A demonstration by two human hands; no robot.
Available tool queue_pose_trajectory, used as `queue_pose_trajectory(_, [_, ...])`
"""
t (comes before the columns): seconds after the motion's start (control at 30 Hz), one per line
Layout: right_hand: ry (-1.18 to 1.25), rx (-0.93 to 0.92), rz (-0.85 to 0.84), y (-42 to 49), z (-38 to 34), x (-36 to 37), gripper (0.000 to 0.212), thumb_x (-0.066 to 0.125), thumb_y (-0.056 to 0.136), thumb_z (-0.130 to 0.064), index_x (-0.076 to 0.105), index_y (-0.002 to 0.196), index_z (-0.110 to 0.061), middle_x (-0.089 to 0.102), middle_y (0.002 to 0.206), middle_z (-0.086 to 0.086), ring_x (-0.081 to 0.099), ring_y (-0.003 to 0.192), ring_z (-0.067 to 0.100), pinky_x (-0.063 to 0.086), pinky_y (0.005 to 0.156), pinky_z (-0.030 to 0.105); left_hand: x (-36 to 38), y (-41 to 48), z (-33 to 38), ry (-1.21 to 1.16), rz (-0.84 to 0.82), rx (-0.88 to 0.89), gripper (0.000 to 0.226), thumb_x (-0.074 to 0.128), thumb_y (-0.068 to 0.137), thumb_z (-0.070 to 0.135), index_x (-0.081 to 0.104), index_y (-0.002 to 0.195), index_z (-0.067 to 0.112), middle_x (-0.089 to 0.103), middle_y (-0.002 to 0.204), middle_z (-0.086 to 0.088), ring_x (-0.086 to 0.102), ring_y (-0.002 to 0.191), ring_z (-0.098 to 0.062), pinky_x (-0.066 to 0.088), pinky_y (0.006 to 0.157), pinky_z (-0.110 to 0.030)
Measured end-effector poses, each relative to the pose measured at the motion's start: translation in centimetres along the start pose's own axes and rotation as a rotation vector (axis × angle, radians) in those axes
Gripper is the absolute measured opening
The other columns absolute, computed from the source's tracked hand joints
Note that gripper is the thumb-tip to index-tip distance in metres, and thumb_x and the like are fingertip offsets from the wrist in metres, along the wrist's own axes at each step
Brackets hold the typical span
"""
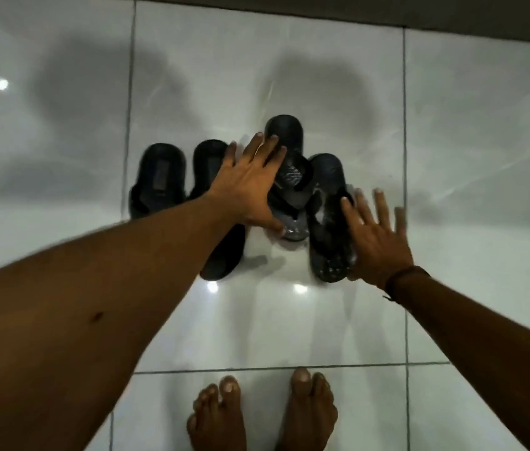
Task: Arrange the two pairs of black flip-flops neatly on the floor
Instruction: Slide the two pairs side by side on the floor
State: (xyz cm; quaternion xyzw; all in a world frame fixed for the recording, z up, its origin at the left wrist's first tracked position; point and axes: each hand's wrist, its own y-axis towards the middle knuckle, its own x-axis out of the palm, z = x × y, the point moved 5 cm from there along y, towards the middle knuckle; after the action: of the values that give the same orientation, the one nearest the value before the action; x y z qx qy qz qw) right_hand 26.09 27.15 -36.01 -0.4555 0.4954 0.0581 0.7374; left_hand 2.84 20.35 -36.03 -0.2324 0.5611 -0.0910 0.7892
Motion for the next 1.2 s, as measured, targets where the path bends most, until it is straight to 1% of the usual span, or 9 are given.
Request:
queue_pose_trajectory(0.07, [-0.041, -0.09, -0.057, 1.7, 0.6, 1.6, 0.157, 0.097, 0.053, -0.051, -0.009, 0.165, -0.023, -0.019, 0.173, 0.009, -0.019, 0.158, 0.04, -0.001, 0.125, 0.067, 1.3, 2.9, 2.3, 0.066, -0.027, -0.023, 0.152, 0.07, 0.056, 0.089, -0.006, 0.166, 0.017, -0.013, 0.176, -0.009, -0.015, 0.161, -0.031, -0.005, 0.127, -0.064])
queue_pose_trajectory(0.13, [-0.032, -0.141, -0.037, 3.0, 0.4, 2.6, 0.162, 0.098, 0.047, -0.057, -0.008, 0.165, -0.023, -0.014, 0.174, 0.01, -0.017, 0.158, 0.041, -0.002, 0.125, 0.066, 3.1, 4.2, 3.1, 0.112, -0.055, -0.058, 0.151, 0.073, 0.058, 0.086, -0.007, 0.166, 0.017, -0.011, 0.176, -0.01, -0.01, 0.161, -0.033, -0.004, 0.127, -0.064])
queue_pose_trajectory(0.23, [0.017, -0.116, 0.006, 3.4, 2.1, 3.6, 0.16, 0.097, 0.046, -0.061, -0.005, 0.165, -0.027, -0.009, 0.175, 0.008, -0.014, 0.159, 0.041, -0.001, 0.125, 0.066, 4.7, 4.9, 3.6, 0.035, -0.035, -0.067, 0.153, 0.079, 0.057, 0.083, -0.008, 0.166, 0.019, -0.01, 0.176, -0.009, -0.004, 0.161, -0.036, 0.001, 0.127, -0.065])
queue_pose_trajectory(0.37, [0.083, -0.055, -0.035, 2.5, 6.3, 4.3, 0.161, 0.093, 0.044, -0.07, -0.006, 0.165, -0.031, -0.013, 0.175, 0.004, -0.018, 0.158, 0.039, 0.001, 0.125, 0.068, 5.4, 3.8, 5.7, 0.08, -0.061, 0.046, 0.152, 0.082, 0.053, 0.079, -0.001, 0.166, 0.021, -0.002, 0.176, -0.008, 0.006, 0.16, -0.035, 0.011, 0.128, -0.06])
queue_pose_trajectory(0.57, [0.063, -0.01, -0.039, 1.7, 8.8, 3.6, 0.144, 0.094, 0.057, -0.059, 0.004, 0.165, -0.031, -0.006, 0.176, 0.003, -0.016, 0.159, 0.037, 0.005, 0.125, 0.068, 8.3, 2.1, 11.3, 0.014, -0.054, 0.072, 0.15, 0.091, 0.055, 0.067, 0.003, 0.167, 0.018, 0.002, 0.176, -0.008, 0.006, 0.161, -0.033, 0.019, 0.127, -0.058])
queue_pose_trajectory(0.73, [0.076, -0.005, -0.017, 1.7, 7.8, 3.3, 0.141, 0.095, 0.056, -0.056, 0.01, 0.165, -0.029, -0.001, 0.175, 0.005, -0.012, 0.16, 0.037, 0.006, 0.125, 0.068, 8.5, 2.9, 12.0, -0.019, -0.015, 0.071, 0.15, 0.091, 0.054, 0.067, 0.006, 0.166, 0.018, 0.005, 0.176, -0.009, 0.008, 0.16, -0.033, 0.019, 0.127, -0.058])
queue_pose_trajectory(0.9, [0.053, -0.009, -0.004, 1.7, 7.3, 2.9, 0.142, 0.096, 0.056, -0.055, 0.009, 0.165, -0.028, 0.001, 0.175, 0.005, -0.012, 0.16, 0.037, 0.007, 0.125, 0.068, 8.3, 3.1, 12.1, -0.027, -0.028, 0.067, 0.151, 0.092, 0.053, 0.067, 0.005, 0.166, 0.018, 0.003, 0.176, -0.009, 0.007, 0.161, -0.032, 0.019, 0.127, -0.06])
queue_pose_trajectory(1.03, [0.041, 0.009, -0.014, 0.7, 6.8, 2.4, 0.142, 0.095, 0.059, -0.05, 0.005, 0.166, -0.026, -0.003, 0.175, 0.006, -0.013, 0.16, 0.037, 0.007, 0.125, 0.067, 7.7, 2.1, 12.0, -0.063, -0.018, 0.046, 0.151, 0.087, 0.055, 0.072, 0.001, 0.166, 0.016, -0.002, 0.176, -0.01, 0.0, 0.161, -0.031, 0.008, 0.128, -0.062])
queue_pose_trajectory(1.2, [0.038, -0.048, 0.058, -1.2, 1.1, -0.9, 0.131, 0.088, 0.068, -0.042, 0.001, 0.166, -0.026, -0.003, 0.175, 0.006, -0.012, 0.16, 0.038, 0.005, 0.125, 0.068, 4.5, -4.3, 5.6, -0.111, 0.025, -0.038, 0.153, 0.074, 0.056, 0.088, -0.002, 0.166, 0.014, -0.009, 0.176, -0.011, -0.009, 0.162, -0.031, -0.001, 0.129, -0.06])
